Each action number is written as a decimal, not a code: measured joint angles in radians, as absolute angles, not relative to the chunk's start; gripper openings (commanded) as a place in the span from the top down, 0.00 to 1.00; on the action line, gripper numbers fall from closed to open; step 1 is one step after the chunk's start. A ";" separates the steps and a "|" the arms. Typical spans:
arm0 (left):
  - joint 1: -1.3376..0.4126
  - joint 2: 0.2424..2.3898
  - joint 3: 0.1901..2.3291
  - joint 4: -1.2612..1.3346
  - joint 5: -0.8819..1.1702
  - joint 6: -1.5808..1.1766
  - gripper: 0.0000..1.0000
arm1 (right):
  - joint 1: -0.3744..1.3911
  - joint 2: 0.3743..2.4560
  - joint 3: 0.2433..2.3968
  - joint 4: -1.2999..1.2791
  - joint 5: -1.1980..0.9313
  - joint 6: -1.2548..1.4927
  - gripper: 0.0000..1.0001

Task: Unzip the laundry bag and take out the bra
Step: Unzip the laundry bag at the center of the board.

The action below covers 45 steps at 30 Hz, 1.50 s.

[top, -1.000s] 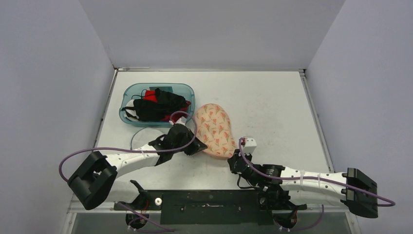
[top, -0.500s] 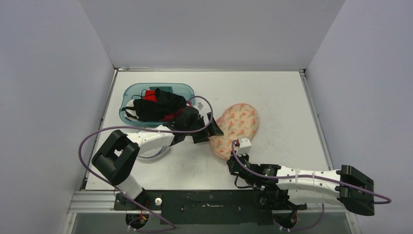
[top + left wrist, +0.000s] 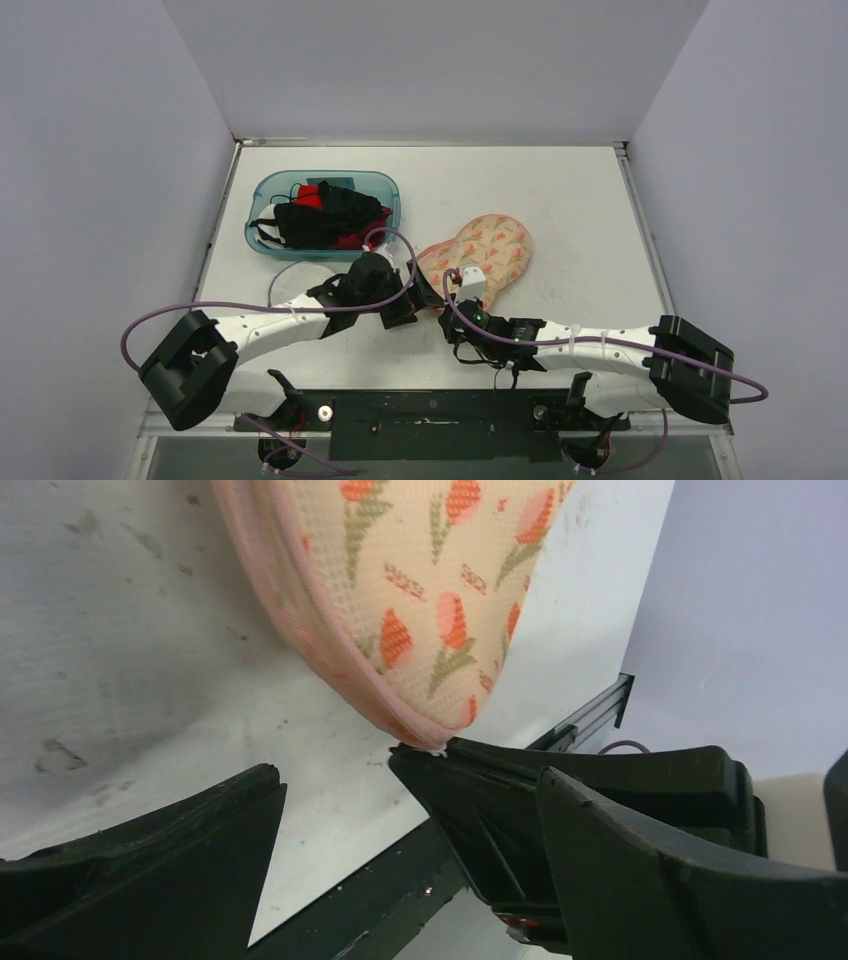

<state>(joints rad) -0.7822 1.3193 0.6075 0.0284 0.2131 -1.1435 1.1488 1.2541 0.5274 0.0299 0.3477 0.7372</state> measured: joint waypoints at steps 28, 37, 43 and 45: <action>-0.785 1.453 0.627 0.176 0.165 -1.298 1.00 | 1.166 1.106 0.442 0.012 0.330 0.752 0.95; -0.777 1.446 0.609 0.169 0.162 -1.299 1.00 | 1.152 1.019 0.359 -0.046 0.379 0.825 0.95; -0.777 1.440 0.595 0.178 0.160 -1.300 1.00 | 1.146 1.011 0.355 -0.060 0.403 0.872 0.95; -0.777 1.440 0.588 0.184 0.157 -1.302 0.99 | 1.146 1.015 0.355 -0.059 0.404 0.878 0.94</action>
